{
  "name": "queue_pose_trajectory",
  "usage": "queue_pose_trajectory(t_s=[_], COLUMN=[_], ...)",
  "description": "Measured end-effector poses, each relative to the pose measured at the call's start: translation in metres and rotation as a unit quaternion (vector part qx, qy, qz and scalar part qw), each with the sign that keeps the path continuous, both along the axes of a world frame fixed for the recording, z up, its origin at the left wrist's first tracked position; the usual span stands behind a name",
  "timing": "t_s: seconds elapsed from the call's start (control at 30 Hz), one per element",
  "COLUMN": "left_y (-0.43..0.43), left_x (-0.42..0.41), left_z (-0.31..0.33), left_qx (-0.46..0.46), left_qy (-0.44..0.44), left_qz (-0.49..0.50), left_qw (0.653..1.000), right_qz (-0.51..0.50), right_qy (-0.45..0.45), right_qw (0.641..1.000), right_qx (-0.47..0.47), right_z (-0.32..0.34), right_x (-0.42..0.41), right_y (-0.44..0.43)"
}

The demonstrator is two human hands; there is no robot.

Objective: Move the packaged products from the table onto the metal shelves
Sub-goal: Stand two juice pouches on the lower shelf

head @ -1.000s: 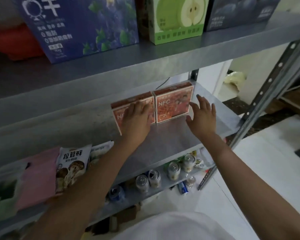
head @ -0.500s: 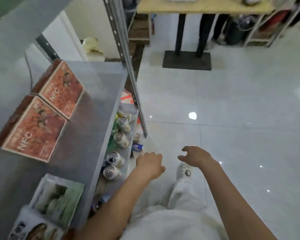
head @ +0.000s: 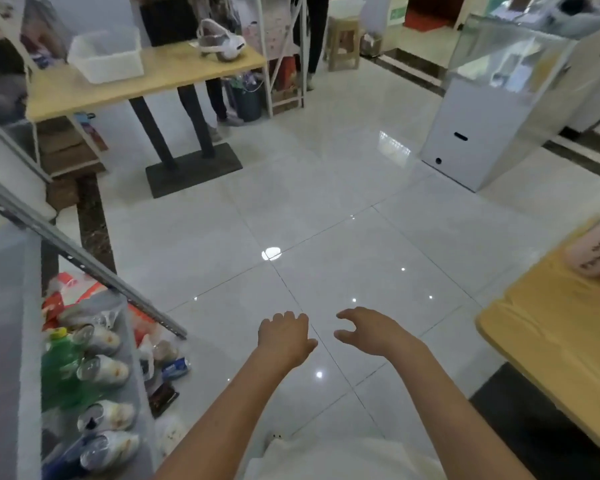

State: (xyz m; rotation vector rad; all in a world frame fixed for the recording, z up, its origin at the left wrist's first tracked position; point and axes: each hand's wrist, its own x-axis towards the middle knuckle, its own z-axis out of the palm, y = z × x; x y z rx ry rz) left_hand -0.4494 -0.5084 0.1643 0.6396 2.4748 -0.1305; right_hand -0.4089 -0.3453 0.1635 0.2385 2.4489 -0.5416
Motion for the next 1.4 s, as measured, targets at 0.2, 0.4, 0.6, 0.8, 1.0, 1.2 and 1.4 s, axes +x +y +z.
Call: queue_pose_trajectory(t_s=[0.2, 0.4, 0.6, 0.8, 1.0, 1.2, 1.4], left_y=[0.132, 0.268, 0.352, 0.401, 0.464, 0.546, 0.646], left_x=[0.070, 0.171, 0.265, 0.322, 0.354, 0.378, 0.394], left_z=[0.006, 0.008, 0.007, -0.001, -0.012, -0.041, -0.076], left_qx=[0.023, 0.067, 0.117, 0.068, 0.053, 0.058, 0.049], left_qy=[0.026, 0.045, 0.041, 0.000, -0.001, 0.014, 0.004], left_qz=[-0.109, -0.241, -0.326, -0.411, -0.469, -0.522, -0.529], left_qw=[0.993, 0.967, 0.937, 0.909, 0.882, 0.851, 0.847], right_qz=[-0.111, -0.286, -0.421, -0.535, -0.594, -0.621, -0.615], right_qy=[0.029, 0.058, 0.118, 0.113, 0.089, 0.051, -0.022], right_qw=[0.993, 0.955, 0.890, 0.828, 0.792, 0.775, 0.783], right_qx=[0.005, 0.045, 0.128, 0.128, 0.105, 0.109, 0.089], right_z=[0.008, 0.010, 0.001, -0.018, -0.034, -0.055, -0.071], right_x=[0.104, 0.249, 0.384, 0.469, 0.518, 0.550, 0.576], right_y=[0.114, 0.233, 0.298, 0.314, 0.331, 0.386, 0.476])
